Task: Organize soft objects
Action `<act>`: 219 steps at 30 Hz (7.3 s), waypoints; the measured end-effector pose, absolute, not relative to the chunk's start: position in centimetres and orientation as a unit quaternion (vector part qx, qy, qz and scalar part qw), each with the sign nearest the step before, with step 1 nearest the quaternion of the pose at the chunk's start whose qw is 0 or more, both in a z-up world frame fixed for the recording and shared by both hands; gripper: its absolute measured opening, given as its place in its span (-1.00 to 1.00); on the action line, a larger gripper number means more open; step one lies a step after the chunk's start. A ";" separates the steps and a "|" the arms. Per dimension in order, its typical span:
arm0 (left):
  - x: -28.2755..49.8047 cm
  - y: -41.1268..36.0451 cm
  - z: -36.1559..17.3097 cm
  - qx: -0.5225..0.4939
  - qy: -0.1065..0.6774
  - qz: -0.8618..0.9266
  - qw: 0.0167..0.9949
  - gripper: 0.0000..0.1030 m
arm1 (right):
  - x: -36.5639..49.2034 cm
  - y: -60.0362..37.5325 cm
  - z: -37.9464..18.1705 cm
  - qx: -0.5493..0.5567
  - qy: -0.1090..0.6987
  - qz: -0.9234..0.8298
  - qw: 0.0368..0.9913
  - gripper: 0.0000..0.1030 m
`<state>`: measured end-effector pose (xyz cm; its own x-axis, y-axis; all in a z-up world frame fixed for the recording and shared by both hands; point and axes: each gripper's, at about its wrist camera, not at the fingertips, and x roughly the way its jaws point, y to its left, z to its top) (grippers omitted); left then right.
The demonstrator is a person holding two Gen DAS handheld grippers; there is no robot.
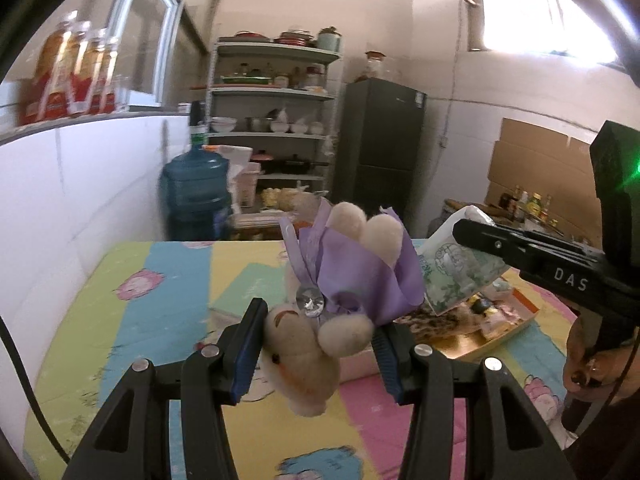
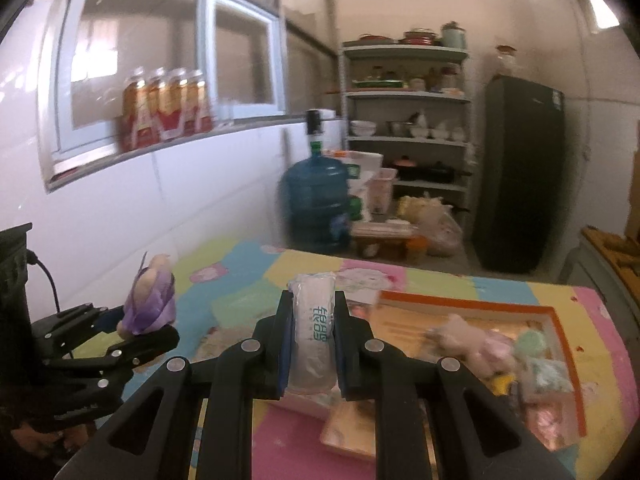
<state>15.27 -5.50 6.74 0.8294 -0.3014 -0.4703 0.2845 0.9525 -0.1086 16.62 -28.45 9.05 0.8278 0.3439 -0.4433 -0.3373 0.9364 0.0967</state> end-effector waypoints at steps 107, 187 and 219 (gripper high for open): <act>20.7 -22.8 4.5 -0.014 0.286 -0.210 0.935 0.52 | 16.9 -45.6 5.0 0.121 0.225 0.100 0.962 0.19; 1.6 -3.7 8.4 -0.036 0.177 0.012 0.984 0.51 | 0.5 -25.1 8.3 0.017 0.147 0.035 0.988 0.42; -0.7 -4.5 8.4 -0.011 0.173 0.003 0.985 0.51 | -2.8 -23.9 8.2 0.023 0.133 0.033 0.990 0.44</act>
